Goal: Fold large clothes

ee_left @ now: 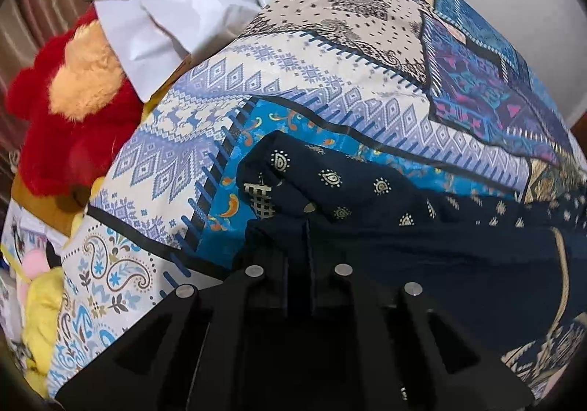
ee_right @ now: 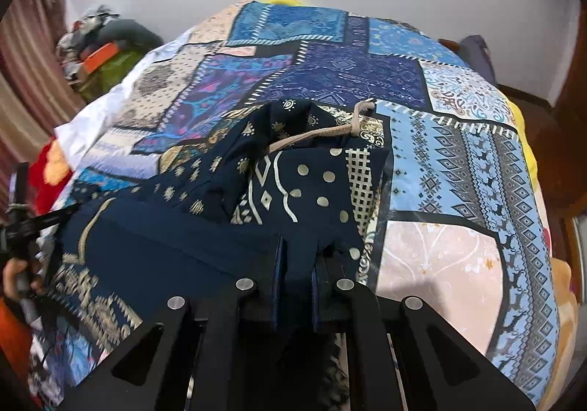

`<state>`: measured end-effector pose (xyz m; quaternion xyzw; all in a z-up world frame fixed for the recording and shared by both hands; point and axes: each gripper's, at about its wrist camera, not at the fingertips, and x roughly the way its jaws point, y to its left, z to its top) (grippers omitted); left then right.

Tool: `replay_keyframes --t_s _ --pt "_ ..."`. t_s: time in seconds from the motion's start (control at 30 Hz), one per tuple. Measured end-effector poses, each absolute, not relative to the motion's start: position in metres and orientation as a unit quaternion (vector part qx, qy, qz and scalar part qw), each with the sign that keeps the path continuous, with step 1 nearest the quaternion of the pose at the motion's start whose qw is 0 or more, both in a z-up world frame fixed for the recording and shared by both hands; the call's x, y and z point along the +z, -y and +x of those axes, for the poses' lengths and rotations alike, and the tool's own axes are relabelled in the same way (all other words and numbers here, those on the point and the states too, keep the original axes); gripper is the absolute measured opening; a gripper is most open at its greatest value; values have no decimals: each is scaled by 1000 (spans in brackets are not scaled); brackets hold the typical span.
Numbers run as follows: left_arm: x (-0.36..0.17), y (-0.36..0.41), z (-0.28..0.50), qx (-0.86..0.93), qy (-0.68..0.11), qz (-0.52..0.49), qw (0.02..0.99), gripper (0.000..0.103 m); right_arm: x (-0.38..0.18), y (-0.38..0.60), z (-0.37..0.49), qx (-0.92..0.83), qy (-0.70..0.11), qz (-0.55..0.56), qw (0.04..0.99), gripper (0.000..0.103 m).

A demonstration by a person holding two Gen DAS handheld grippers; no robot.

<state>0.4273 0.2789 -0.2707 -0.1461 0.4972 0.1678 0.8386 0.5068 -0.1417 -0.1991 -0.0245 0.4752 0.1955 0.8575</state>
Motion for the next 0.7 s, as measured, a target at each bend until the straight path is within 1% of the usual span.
replay_keyframes --t_s 0.07,0.17,0.23,0.3,0.33,0.37,0.4,0.43,0.47,0.53,0.6,0.7 --pt "-268 -276 429 163 -505 -127 838 12 -194 153 507 204 -484 -21 851 8" --pt "-263 -268 430 151 -524 -73 835 12 -184 167 498 168 -470 -49 865 9" --pt "-252 -265 425 141 -528 -48 836 12 -174 185 493 69 -452 -97 884 9" --pt "-234 -265 415 137 -518 -41 843 14 -166 198 488 70 -448 -99 886 9" --pt "-221 -266 409 129 -508 -47 850 18 -159 208 481 90 -453 -79 884 9" --pt "-212 -268 403 121 -502 -56 855 26 -154 214 475 108 -454 -65 882 9" --pt "-200 -270 397 125 -494 -63 858 36 -149 216 471 117 -453 -60 882 9" --pt "-191 -271 392 141 -484 -61 861 69 -143 217 462 129 -448 -59 883 9" --pt "-180 -272 385 161 -465 -57 869 88 -137 216 454 135 -443 -59 884 9" --pt "-162 -271 372 169 -431 -51 885 91 -128 210 442 151 -436 -50 886 9" --pt "-155 -265 366 152 -436 -47 886 92 -124 197 430 180 -434 -38 882 9" --pt "-161 -249 358 127 -450 -38 883 92 -122 169 409 233 -433 -38 870 9"
